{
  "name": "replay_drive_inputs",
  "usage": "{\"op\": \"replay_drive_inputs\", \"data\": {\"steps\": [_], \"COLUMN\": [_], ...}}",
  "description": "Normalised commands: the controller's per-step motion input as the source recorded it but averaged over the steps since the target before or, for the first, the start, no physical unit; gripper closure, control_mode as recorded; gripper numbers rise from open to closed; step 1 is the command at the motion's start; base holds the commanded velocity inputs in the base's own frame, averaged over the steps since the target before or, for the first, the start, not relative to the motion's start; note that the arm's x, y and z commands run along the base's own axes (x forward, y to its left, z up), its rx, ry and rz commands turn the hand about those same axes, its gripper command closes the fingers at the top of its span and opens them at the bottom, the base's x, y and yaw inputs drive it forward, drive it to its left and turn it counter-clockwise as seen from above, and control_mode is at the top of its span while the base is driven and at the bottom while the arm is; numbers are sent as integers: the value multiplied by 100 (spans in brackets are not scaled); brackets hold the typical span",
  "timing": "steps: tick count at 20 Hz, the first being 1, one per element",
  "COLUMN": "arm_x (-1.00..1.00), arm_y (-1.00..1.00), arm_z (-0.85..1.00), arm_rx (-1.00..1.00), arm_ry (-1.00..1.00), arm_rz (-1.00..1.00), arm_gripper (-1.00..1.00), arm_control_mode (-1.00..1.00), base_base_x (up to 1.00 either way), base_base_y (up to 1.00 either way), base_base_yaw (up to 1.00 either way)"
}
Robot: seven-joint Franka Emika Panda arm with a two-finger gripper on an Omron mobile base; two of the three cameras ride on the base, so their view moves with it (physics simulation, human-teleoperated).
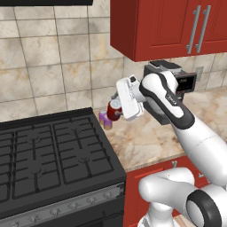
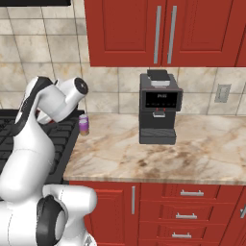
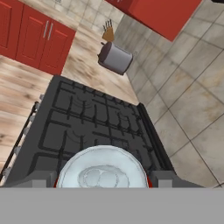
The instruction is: Four empty soda cans are scattered around the kitchen. Gather all the cans and cluster them next to the stove for recycling.
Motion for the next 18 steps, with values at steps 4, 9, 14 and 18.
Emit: {"op": "replay_drive_inputs", "data": {"steps": [4, 9, 14, 18], "arm_x": [-1, 3, 4, 3], "arm_y": [-13, -19, -25, -26], "arm_z": [-28, -27, -30, -33], "arm_rx": [0, 1, 2, 0], "arm_ry": [3, 9, 18, 17], "arm_rz": [-6, -9, -12, -9], "arm_gripper": [100, 100, 100, 100], "arm_control_mode": [-100, -100, -100, -100], "base_base_x": [0, 0, 0, 0], "base_base_y": [0, 0, 0, 0], "base_base_yaw": [0, 0, 0, 0]}}
